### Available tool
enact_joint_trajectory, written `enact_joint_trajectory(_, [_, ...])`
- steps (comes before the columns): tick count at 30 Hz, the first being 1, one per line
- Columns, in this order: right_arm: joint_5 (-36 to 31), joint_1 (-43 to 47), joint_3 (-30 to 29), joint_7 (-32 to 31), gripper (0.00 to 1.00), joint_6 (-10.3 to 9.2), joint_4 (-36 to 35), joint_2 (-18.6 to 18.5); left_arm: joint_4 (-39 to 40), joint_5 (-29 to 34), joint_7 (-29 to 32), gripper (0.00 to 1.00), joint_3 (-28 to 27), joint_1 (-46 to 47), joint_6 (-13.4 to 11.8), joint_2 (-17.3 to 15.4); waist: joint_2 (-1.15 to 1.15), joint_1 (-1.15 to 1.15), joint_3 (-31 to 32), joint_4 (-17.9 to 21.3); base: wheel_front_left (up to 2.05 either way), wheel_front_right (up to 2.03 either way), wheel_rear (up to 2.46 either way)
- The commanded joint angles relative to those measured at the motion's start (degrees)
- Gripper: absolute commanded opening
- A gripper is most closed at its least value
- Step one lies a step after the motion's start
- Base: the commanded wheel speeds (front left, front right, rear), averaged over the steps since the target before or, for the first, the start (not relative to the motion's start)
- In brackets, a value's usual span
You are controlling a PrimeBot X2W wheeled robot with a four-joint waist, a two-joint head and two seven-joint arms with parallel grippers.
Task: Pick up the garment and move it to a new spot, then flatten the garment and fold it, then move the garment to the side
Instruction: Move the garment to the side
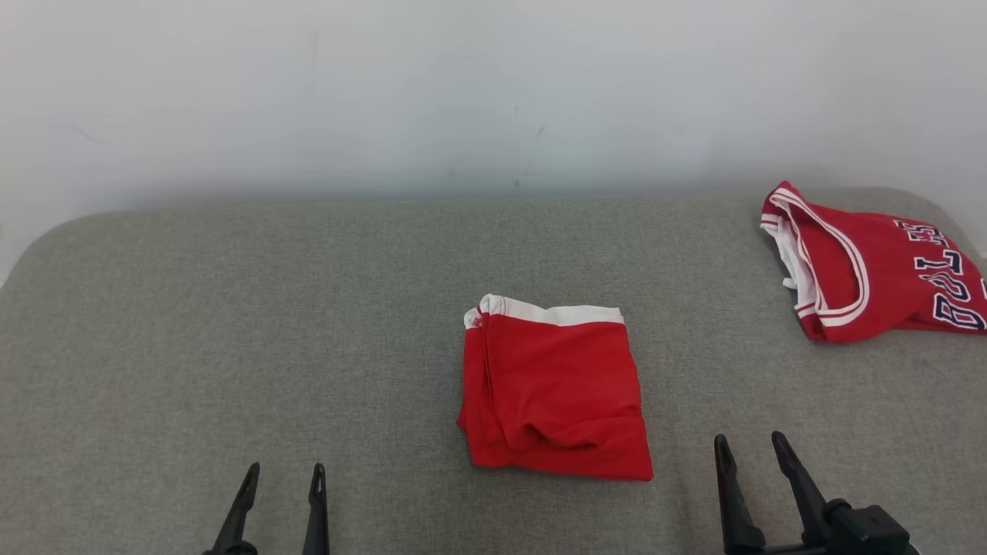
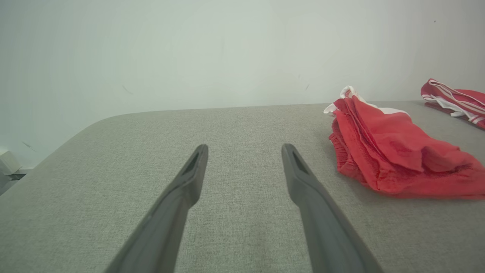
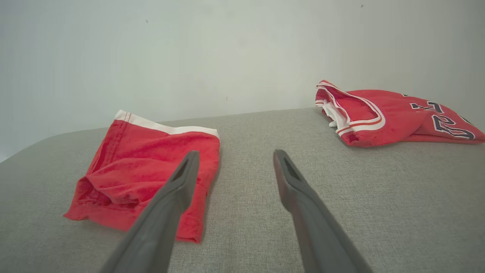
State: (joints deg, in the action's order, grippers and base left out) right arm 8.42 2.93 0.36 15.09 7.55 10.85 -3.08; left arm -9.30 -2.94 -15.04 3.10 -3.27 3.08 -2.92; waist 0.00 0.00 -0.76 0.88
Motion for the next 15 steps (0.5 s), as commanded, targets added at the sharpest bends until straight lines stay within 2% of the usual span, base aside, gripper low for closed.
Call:
enact_joint_trajectory(1, [-0.4, 0.4, -0.1, 0.1, 1.00, -0.17, 0.3, 0.2, 0.2, -0.1, -0.1, 1.00, -0.1, -0.5, 0.1, 0.1, 0.00, 0.00, 0.0, -0.1, 0.00, 0.00, 0.00])
enact_joint_trajectory(15, [-0.5, 0.4, 0.1, 0.1, 1.00, -0.17, 1.1, 0.3, 1.1, -1.3, -0.1, 1.00, -0.3, -1.4, -1.0, 0.1, 0.00, 0.00, 0.0, -0.6, 0.00, 0.00, 0.00])
